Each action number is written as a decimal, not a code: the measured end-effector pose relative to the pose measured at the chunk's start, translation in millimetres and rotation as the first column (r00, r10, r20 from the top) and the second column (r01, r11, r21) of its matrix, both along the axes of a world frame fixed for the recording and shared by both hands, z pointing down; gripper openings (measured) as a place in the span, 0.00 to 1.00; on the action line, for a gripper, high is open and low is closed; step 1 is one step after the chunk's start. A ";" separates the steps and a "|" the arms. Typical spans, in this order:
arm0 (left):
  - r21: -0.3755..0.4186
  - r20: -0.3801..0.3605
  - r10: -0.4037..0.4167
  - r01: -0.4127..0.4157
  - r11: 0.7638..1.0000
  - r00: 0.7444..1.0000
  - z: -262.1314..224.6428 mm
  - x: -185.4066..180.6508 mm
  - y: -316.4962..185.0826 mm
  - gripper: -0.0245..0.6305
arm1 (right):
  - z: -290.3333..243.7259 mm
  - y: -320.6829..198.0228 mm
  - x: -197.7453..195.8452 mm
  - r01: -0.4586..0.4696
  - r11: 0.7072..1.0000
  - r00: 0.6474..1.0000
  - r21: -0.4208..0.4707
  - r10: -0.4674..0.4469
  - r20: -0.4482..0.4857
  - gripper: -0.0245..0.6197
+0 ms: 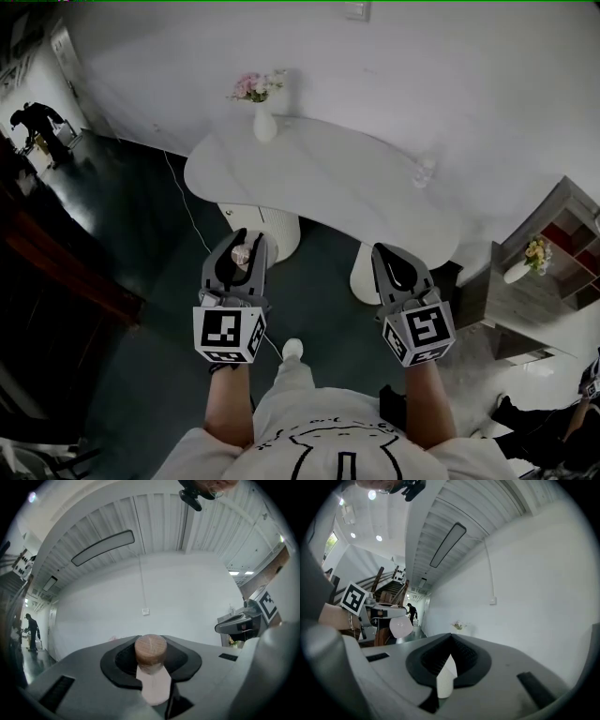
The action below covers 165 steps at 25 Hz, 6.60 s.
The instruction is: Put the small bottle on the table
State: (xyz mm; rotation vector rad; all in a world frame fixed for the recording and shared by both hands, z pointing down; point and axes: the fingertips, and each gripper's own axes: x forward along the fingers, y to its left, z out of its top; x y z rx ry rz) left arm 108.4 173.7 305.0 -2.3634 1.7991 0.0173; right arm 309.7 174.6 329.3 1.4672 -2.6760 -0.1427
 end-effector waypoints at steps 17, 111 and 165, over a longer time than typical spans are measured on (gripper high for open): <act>-0.002 -0.026 0.001 -0.001 1.000 1.000 2.8 -123.9 -170.2 0.21 | -0.5 -165.9 -117.6 -0.014 1.000 1.000 0.000 0.014 -0.011 0.03; -0.415 -0.004 0.057 -0.054 0.908 0.998 211.1 -288.0 -631.9 0.21 | 162.9 -583.7 -301.1 -0.026 0.940 1.000 -0.339 0.022 -0.015 0.03; -0.602 0.016 0.259 -0.198 0.774 0.966 310.7 -258.0 -711.1 0.21 | 198.9 -616.9 -299.9 -0.100 0.929 0.995 -0.357 0.094 -0.035 0.03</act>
